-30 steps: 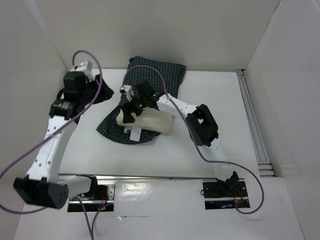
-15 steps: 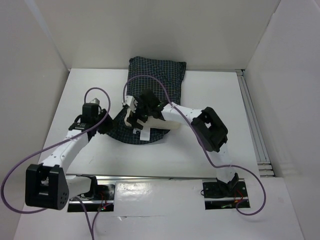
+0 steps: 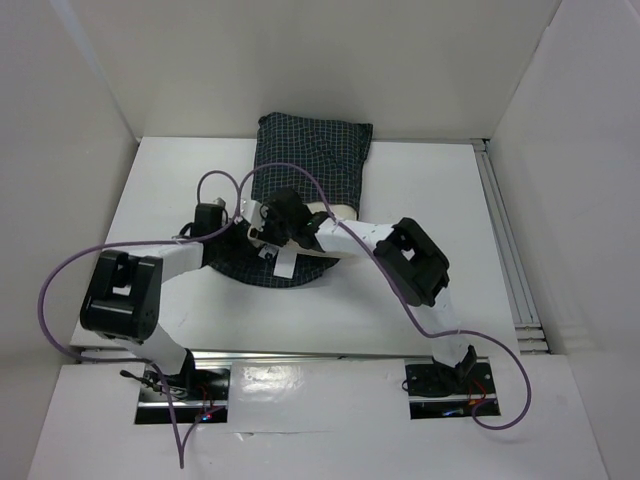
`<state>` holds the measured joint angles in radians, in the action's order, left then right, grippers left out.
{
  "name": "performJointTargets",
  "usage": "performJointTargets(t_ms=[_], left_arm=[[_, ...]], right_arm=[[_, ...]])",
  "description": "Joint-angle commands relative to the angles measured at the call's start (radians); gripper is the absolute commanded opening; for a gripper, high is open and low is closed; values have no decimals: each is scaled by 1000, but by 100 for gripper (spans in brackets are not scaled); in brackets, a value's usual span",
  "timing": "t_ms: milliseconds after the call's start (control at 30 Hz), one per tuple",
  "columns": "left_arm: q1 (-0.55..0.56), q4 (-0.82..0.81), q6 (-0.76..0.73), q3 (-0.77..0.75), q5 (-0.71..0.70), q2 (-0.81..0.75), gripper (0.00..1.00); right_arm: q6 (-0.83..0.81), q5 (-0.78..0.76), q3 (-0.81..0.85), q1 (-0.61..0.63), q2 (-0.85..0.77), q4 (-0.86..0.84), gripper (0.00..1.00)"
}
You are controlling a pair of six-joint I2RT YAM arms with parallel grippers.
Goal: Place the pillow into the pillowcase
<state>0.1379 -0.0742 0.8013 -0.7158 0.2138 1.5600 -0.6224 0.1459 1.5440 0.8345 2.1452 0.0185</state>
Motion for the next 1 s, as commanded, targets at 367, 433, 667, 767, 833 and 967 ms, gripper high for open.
performJointTargets(t_ms=[367, 433, 667, 767, 833, 967], left_arm=[[42, -18, 70, -143, -76, 121, 52], [42, 4, 70, -165, -92, 121, 56], [51, -10, 84, -195, -133, 124, 44], [60, -4, 73, -241, -105, 150, 0], [69, 7, 64, -251, -105, 150, 0], [78, 76, 32, -220, -165, 7, 0]], right_arm=[[159, -2, 65, -80, 21, -31, 0], [170, 7, 65, -80, 10, -19, 0], [170, 21, 65, -80, -8, 15, 0], [179, 21, 76, -80, 2, 24, 0], [179, 12, 100, -80, 40, 50, 0], [211, -48, 180, -80, 134, 98, 0]])
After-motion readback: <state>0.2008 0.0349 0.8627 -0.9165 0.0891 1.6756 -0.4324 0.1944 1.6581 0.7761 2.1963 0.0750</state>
